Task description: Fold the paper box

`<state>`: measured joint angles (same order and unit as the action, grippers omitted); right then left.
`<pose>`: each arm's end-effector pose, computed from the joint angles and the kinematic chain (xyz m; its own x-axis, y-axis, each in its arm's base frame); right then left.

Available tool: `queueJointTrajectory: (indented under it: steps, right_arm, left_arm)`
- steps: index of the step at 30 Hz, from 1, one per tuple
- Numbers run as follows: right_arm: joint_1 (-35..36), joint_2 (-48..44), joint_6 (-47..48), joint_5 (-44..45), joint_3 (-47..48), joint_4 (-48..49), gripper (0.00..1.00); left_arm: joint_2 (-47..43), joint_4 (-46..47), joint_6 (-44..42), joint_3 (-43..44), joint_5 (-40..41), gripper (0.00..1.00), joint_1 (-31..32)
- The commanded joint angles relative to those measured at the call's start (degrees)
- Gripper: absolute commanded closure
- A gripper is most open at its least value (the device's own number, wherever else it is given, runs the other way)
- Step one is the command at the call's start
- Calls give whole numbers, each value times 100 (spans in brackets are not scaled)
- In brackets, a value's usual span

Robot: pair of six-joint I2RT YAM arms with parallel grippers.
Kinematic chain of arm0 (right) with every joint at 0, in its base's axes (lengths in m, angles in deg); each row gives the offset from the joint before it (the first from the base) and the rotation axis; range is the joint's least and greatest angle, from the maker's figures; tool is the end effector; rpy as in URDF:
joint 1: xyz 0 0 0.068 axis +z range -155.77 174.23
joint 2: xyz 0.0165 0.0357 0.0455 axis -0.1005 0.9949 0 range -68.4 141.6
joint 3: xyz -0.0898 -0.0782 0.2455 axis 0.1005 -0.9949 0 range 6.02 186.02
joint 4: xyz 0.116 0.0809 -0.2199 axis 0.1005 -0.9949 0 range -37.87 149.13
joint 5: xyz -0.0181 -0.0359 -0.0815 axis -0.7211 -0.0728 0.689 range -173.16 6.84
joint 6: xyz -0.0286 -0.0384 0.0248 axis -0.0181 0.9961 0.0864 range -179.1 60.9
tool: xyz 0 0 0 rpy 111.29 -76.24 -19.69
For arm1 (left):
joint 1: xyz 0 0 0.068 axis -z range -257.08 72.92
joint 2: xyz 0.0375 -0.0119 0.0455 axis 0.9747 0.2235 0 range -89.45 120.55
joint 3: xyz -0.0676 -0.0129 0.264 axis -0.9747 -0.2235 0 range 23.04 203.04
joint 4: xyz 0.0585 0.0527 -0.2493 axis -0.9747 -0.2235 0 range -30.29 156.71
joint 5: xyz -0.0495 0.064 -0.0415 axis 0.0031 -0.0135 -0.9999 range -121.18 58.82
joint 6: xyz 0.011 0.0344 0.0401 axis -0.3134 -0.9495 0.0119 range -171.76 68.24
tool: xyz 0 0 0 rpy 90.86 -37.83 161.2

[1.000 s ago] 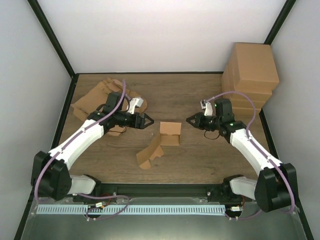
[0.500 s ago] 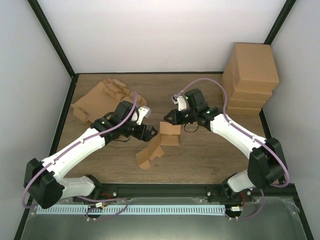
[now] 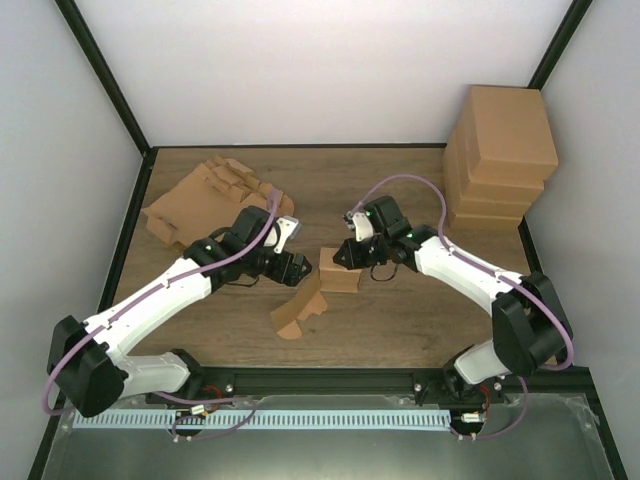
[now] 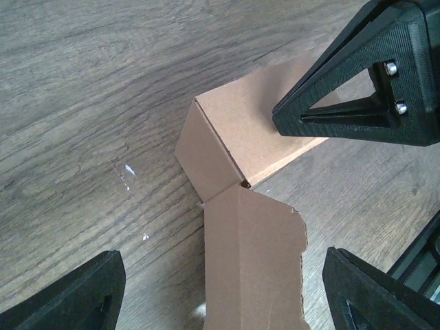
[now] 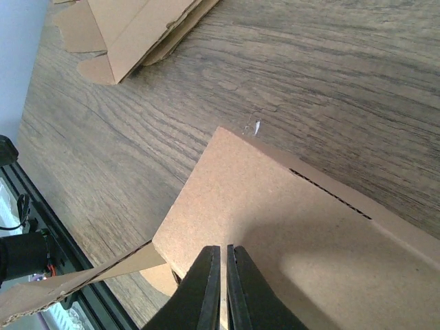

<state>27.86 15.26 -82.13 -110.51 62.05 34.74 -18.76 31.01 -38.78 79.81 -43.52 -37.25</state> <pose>0.2412 0.1802 0.2322 -0.8886 -0.1736 -0.4246 -0.4125 0.7072 0.5741 0.1912 -0.1695 0.2790 -0.7344 0.3270 -0.5947 0.5820 0.7542 -0.3041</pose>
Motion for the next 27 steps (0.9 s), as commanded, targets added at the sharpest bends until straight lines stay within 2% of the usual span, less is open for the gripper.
queueJointTrajectory:
  steps: [1,4,8,11,16,18,20,22,27]
  right_arm:
    - [56,-122,140,116,-9,13,96]
    - [56,-168,196,191,-9,21,95]
    - [67,-561,432,224,90,91,88]
    - [108,-920,975,457,218,69,76]
    - [675,-1191,1952,1675,524,54,53]
    - [723,-1330,2714,1621,339,236,47]
    - [724,-1444,3740,1146,150,164,39]
    - [724,-1483,4685,863,120,-224,36]
    - [733,-1540,6037,1049,64,-493,35]
  left_arm:
    - [-6,-119,-49,9,55,19,44]
    - [-53,-195,-9,31,121,19,46]
    - [-155,-323,170,129,288,19,43]
    - [-344,-457,308,259,552,19,43]
    - [-701,-751,515,463,855,18,28]
    - [-825,-846,615,478,792,18,18]
    - [-952,-885,709,370,615,17,24]
    - [-1121,-860,761,173,339,17,22]
    - [-1426,-1014,818,-105,264,17,23]
